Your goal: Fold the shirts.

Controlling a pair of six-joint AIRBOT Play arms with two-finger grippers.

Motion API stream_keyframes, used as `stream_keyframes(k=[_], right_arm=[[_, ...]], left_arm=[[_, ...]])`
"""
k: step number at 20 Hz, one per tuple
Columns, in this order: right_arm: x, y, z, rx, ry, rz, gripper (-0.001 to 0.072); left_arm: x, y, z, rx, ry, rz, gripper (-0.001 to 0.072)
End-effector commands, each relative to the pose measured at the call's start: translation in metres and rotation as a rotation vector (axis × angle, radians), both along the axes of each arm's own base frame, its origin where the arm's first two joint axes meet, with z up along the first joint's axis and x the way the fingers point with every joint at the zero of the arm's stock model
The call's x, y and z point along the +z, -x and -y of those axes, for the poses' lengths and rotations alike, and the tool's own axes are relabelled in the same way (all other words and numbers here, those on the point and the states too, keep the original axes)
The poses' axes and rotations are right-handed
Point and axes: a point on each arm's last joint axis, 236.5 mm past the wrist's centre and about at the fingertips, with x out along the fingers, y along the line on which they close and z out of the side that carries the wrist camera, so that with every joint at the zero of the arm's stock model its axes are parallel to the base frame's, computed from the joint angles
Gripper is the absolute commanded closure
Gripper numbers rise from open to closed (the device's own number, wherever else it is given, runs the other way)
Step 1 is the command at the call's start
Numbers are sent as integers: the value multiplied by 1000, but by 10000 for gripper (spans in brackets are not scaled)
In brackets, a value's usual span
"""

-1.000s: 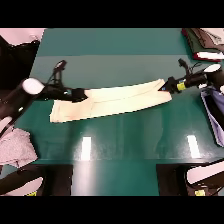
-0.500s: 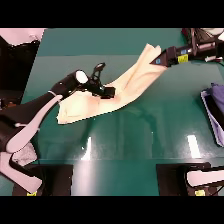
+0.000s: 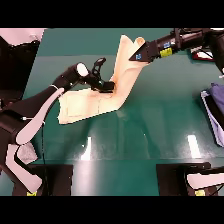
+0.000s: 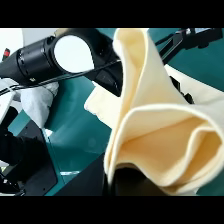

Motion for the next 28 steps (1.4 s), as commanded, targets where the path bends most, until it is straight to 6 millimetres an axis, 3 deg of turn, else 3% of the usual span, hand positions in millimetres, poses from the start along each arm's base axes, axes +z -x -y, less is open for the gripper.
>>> stream_keyframes(k=[1, 6, 10, 12, 14, 15, 17, 18, 20, 21, 23, 28], right_arm=[[1, 7, -20, 29, -8, 10, 702], [-21, 23, -69, 111, -9, -25, 702], [-51, 33, -136, 146, -26, -35, 701], [-74, 43, -175, 166, -29, -34, 699], [-104, 55, -216, 184, -27, -25, 697], [-120, 62, -237, 186, -26, -22, 659], [-141, 86, -271, 239, -23, -7, 166], [-142, 100, -281, 290, -18, -3, 43], [-138, 107, -276, 361, 25, 39, 40], [-140, 102, -262, 383, 75, 58, 43], [-151, 83, -220, 366, 190, 40, 45], [-183, -5, -85, 88, 309, -95, 58]], left_arm=[[39, -7, -50, -56, -148, 56, 685], [156, -15, -163, 68, -337, 281, 685], [240, 11, -249, 226, -466, 424, 685], [269, 27, -271, 276, -494, 479, 684], [285, 38, -277, 294, -506, 514, 685], [288, 41, -278, 295, -506, 517, 685], [283, 45, -278, 289, -510, 493, 685], [281, 47, -278, 286, -513, 481, 684], [280, 48, -279, 284, -514, 476, 685], [279, 49, -279, 283, -515, 471, 684], [278, 51, -278, 279, -514, 463, 684], [278, 51, -269, 265, -480, 460, 684]])
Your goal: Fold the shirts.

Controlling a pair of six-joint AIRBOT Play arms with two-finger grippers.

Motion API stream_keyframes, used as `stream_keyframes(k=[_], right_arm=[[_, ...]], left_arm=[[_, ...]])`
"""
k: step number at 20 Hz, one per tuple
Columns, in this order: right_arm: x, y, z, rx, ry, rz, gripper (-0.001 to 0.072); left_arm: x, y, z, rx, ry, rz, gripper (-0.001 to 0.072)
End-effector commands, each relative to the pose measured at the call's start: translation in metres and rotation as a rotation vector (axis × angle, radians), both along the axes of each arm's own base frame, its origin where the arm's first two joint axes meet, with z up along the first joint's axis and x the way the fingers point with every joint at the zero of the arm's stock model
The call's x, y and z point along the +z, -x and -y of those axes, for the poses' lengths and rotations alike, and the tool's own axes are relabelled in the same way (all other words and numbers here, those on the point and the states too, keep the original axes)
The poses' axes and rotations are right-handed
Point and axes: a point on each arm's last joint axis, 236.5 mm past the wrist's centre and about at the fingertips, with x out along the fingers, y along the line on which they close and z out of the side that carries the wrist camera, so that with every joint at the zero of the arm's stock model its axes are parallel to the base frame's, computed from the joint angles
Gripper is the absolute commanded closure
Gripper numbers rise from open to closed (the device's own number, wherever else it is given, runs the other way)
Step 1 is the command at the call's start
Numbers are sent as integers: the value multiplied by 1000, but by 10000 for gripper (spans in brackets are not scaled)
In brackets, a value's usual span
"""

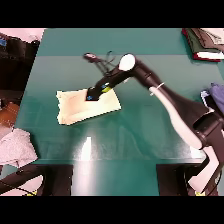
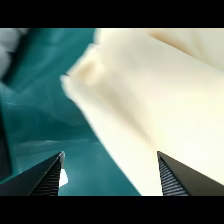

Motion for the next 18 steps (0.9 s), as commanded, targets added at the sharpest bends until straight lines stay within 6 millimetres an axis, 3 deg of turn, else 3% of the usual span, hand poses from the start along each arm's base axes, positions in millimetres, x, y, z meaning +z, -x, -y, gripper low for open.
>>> stream_keyframes(k=[1, 4, 6, 11, 14, 16, 18], right_arm=[[-29, -47, 96, -203, 99, -103, 57], [-66, -68, 163, -378, 131, -255, 57], [-84, -72, 177, -431, 85, -359, 57], [-115, -71, 141, -413, -11, -516, 58], [-122, -66, 100, -343, -1, -504, 61], [-124, -61, 72, -303, 0, -486, 126], [-125, -51, 46, -252, 1, -469, 135]], left_arm=[[0, 2, 9, -22, 34, -6, 684], [3, 0, 18, -42, 66, 5, 684], [4, 0, 22, -52, 82, 10, 684], [4, 0, 23, -55, 86, 8, 684], [4, 0, 24, -57, 89, 8, 684], [4, 0, 24, -57, 88, 7, 684], [3, 1, 24, -57, 88, 3, 684]])
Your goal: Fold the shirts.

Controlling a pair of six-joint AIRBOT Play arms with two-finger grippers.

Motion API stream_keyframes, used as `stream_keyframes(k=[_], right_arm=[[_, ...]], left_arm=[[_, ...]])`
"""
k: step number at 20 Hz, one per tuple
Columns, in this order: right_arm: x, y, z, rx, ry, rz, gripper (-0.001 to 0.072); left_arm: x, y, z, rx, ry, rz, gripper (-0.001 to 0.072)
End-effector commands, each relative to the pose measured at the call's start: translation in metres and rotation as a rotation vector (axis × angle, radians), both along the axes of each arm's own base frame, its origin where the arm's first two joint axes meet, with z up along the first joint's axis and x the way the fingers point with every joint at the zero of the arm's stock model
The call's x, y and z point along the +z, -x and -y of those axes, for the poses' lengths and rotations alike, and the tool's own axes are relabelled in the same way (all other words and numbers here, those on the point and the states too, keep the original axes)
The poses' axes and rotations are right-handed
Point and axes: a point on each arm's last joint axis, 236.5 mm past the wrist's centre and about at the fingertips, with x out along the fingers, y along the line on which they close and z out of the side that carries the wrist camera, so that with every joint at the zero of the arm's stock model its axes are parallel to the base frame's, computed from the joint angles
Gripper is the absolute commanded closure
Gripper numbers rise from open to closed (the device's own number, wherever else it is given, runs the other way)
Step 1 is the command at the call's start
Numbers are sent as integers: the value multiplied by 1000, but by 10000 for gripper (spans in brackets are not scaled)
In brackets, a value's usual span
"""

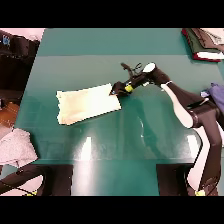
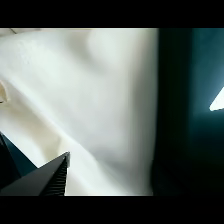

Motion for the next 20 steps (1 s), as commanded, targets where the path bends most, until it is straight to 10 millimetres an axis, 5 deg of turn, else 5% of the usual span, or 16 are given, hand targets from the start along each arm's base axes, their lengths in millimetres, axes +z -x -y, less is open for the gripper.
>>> stream_keyframes(k=[1, 2, 4, 6, 10, 12, 15, 20], right_arm=[[-7, 16, -44, 75, -8, 20, 137], [-8, 22, -53, 96, -10, 24, 159], [-5, 29, -66, 114, -14, 41, 361], [0, 29, -68, 137, -24, 81, 701], [41, 3, -28, 101, -31, 140, 700], [72, -24, 26, 43, 14, 210, 700], [126, -61, 134, -106, 100, 316, 700], [198, -82, 325, -450, 238, 453, 701]], left_arm=[[-1, 2, 0, -2, 0, -8, 684], [-2, 2, 0, -2, 0, -11, 684], [-2, 3, 0, -2, -1, -16, 684], [-2, 3, 0, -2, -1, -17, 684], [-5, 6, -1, -4, -5, -35, 684], [-7, 9, -1, -4, -6, -46, 684], [-7, 10, 4, -17, 10, -53, 684], [-7, 16, 23, -67, 78, -73, 684]])
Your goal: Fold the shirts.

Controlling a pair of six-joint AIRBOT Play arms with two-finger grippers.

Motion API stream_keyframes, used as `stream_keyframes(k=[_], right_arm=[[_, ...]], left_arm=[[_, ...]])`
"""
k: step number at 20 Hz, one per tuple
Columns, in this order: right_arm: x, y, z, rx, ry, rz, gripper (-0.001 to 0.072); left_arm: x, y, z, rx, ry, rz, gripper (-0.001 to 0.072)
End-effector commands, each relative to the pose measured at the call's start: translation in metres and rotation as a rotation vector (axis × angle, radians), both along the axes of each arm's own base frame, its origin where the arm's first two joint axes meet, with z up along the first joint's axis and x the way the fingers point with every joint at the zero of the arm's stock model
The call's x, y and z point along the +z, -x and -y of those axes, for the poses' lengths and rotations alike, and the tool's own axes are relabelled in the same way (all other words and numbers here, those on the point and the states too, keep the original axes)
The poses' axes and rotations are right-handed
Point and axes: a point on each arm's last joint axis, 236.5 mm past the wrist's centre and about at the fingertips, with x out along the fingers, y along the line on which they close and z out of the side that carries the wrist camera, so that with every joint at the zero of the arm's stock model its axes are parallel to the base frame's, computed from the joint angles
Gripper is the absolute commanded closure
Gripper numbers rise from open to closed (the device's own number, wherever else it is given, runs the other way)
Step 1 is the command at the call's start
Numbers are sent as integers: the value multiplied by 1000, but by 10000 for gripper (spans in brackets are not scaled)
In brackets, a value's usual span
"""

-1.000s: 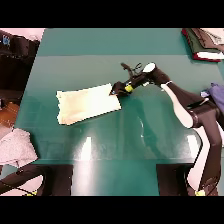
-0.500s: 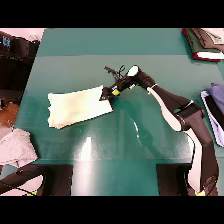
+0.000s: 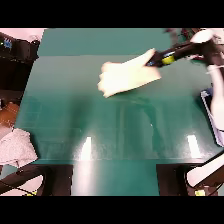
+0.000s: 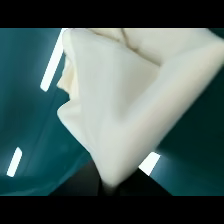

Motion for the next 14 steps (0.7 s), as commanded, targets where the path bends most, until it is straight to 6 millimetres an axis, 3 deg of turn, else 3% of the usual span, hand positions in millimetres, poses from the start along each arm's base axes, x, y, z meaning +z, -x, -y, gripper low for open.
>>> stream_keyframes(k=[1, 3, 7, 10, 14], right_arm=[[42, 2, 135, -248, 72, 77, 701], [49, 10, 200, -379, 81, 86, 701], [50, 31, 302, -593, 92, 95, 701], [54, 43, 351, -707, 104, 121, 701], [65, 52, 378, -767, 117, 163, 701]], left_arm=[[1, 5, 15, -39, 56, -16, 684], [3, 7, 23, -55, 85, -20, 684], [3, 11, 31, -59, 127, -36, 684], [4, 11, 31, -61, 130, -37, 684], [4, 11, 31, -61, 130, -37, 684]])
